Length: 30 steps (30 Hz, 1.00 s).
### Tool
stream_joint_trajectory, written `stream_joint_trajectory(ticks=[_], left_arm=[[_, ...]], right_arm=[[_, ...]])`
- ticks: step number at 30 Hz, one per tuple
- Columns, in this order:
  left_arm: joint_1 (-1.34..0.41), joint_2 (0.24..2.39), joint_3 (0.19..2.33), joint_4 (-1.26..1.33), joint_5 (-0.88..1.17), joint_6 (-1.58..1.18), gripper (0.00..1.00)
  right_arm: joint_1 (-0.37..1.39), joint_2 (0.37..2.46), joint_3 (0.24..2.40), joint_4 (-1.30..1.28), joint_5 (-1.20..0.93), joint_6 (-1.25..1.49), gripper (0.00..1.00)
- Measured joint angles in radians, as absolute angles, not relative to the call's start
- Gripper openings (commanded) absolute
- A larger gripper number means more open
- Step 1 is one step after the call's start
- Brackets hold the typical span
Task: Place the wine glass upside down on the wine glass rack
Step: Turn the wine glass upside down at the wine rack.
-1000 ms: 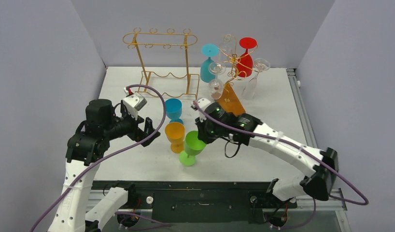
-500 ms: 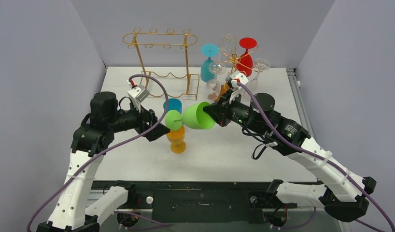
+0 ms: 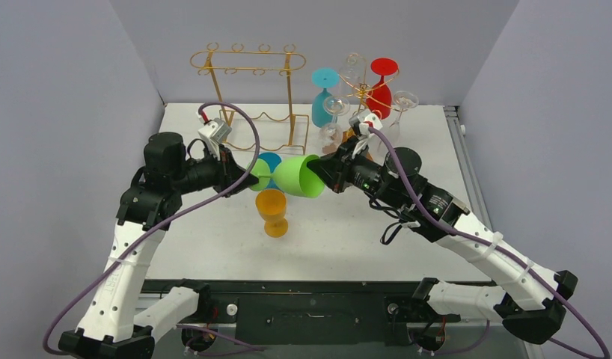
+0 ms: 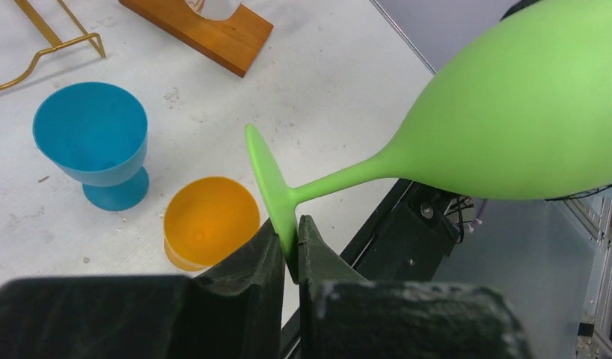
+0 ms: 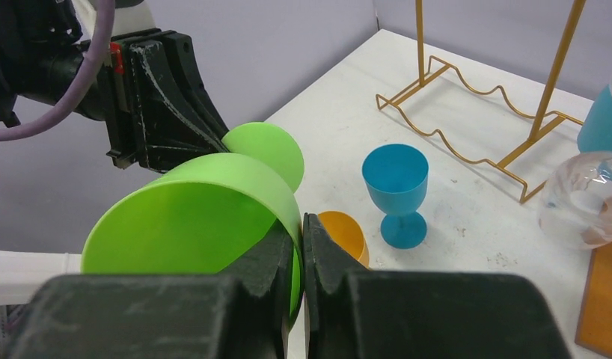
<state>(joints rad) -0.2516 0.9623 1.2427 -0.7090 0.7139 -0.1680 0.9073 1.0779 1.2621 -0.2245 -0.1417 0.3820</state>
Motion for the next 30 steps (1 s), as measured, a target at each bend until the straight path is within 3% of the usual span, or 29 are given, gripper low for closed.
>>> stream_joint_trajectory(ticks=[4, 8, 17, 23, 30], left_arm=[[-0.251, 0.997, 1.275, -0.7, 0.675, -0.156, 0.0], [-0.26, 1.013, 1.338, -0.699, 0.625, 0.002, 0.0], [-0.459, 0.892, 1.308, -0.588, 0.455, 0.559, 0.0], [-0.657, 0.816, 1.217, -0.513, 0.365, 0.904, 0.0], [-0.724, 0.823, 1.186, -0.448, 0.319, 1.109, 0.0]], right_arm=[[0.906, 1.069, 1.237, -0.24, -0.159, 0.38, 0.48], [0.903, 1.031, 1.213, -0.316, -0.173, 0.342, 0.67], [0.816, 0.884, 1.225, -0.482, -0.227, 0.257, 0.78], [0.819, 0.953, 1.209, -0.307, -0.394, 0.316, 0.79], [0.862, 1.085, 1.151, -0.165, -0.514, 0.352, 0.79]])
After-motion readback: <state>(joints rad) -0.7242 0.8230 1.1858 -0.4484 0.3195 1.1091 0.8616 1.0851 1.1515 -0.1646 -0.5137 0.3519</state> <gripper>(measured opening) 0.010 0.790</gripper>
